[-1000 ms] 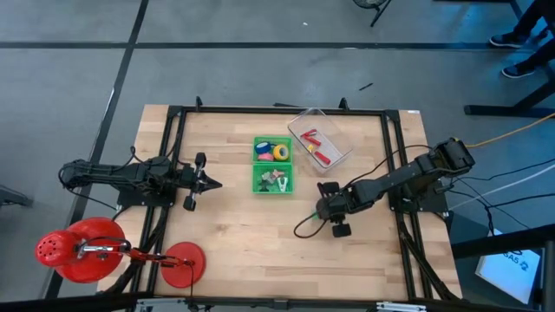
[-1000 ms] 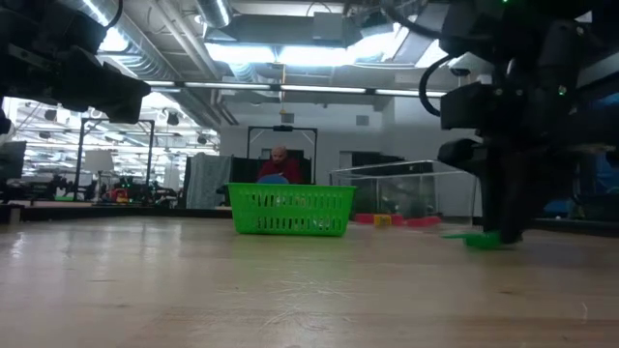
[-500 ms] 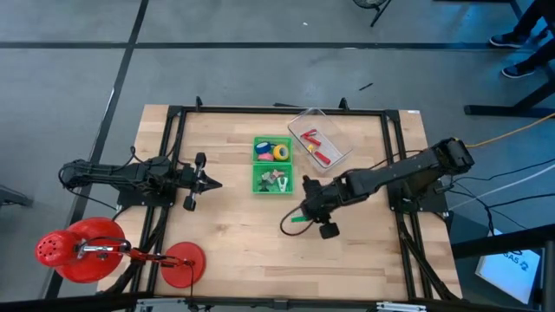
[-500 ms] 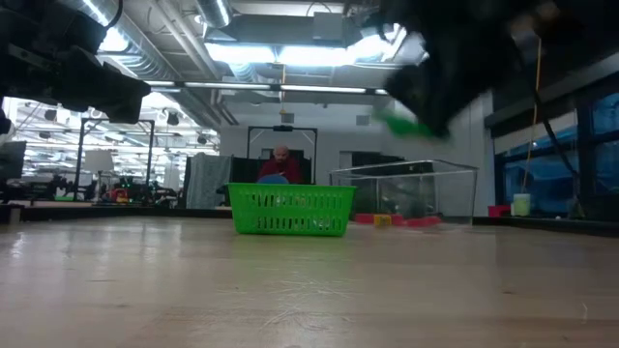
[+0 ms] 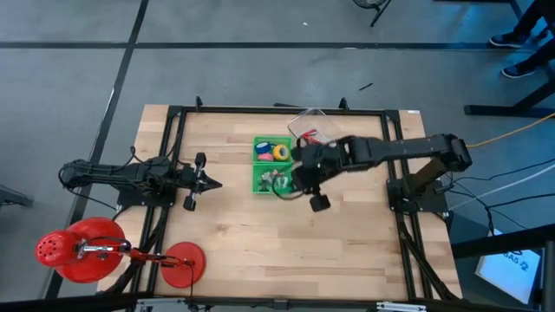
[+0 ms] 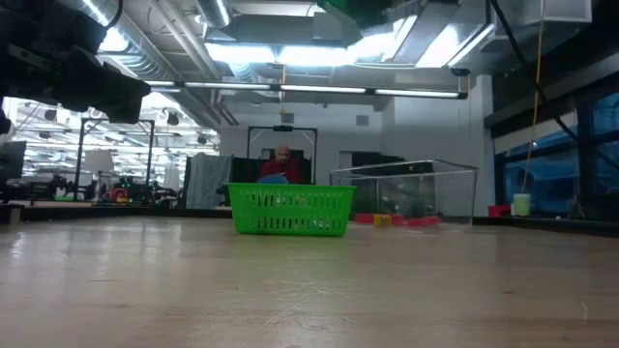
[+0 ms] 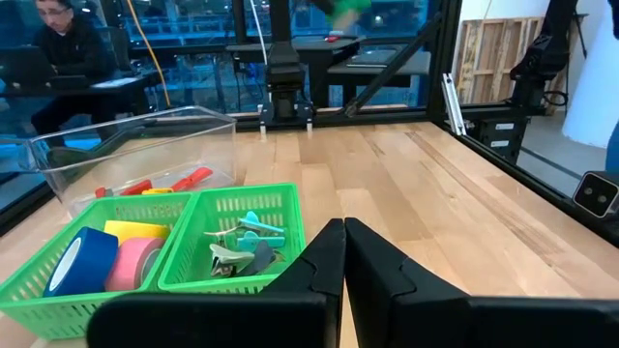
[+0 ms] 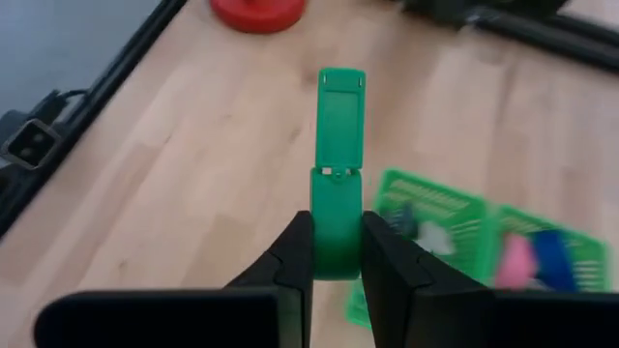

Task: Pick and place Stapler, Stapler remover, tape
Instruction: Put the green mini stapler into the transparent bin

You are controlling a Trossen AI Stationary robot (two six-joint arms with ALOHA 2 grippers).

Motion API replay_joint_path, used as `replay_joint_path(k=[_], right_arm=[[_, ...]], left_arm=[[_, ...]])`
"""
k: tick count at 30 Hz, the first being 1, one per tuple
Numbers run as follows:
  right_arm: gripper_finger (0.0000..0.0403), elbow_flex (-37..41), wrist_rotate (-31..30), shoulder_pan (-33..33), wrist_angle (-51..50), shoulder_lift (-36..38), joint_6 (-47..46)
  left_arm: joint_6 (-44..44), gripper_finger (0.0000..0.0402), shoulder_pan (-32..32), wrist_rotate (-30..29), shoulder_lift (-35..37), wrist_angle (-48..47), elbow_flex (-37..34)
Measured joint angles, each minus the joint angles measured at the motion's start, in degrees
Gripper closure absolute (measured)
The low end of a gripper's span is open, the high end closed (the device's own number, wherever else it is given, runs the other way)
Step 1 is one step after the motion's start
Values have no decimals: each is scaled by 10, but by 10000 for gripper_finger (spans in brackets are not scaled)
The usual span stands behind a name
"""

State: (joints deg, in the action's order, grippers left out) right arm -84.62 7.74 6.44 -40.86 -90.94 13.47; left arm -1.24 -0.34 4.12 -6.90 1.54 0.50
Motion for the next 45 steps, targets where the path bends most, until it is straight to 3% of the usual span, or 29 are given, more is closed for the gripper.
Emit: replay_joint_path(k=[9,14,25,30,37,45], right_arm=[[347,-43,11,-100,-46,0,65],[347,-43,58,-170,-71,0,65],[347,-10,59,-291,-82,31,33],[347,40,53,-328,-57,58,4],[347,91,-6,-359,-17,81,-27],[347,117,-4,-379,-6,83,-41]], left_arm=[[0,395,0,0,0,0,0],[0,397,0,0,0,0,0],[0,395,0,0,0,0,0],[0,397,0,0,0,0,0],[0,393,0,0,0,0,0],[0,395,0,0,0,0,0]])
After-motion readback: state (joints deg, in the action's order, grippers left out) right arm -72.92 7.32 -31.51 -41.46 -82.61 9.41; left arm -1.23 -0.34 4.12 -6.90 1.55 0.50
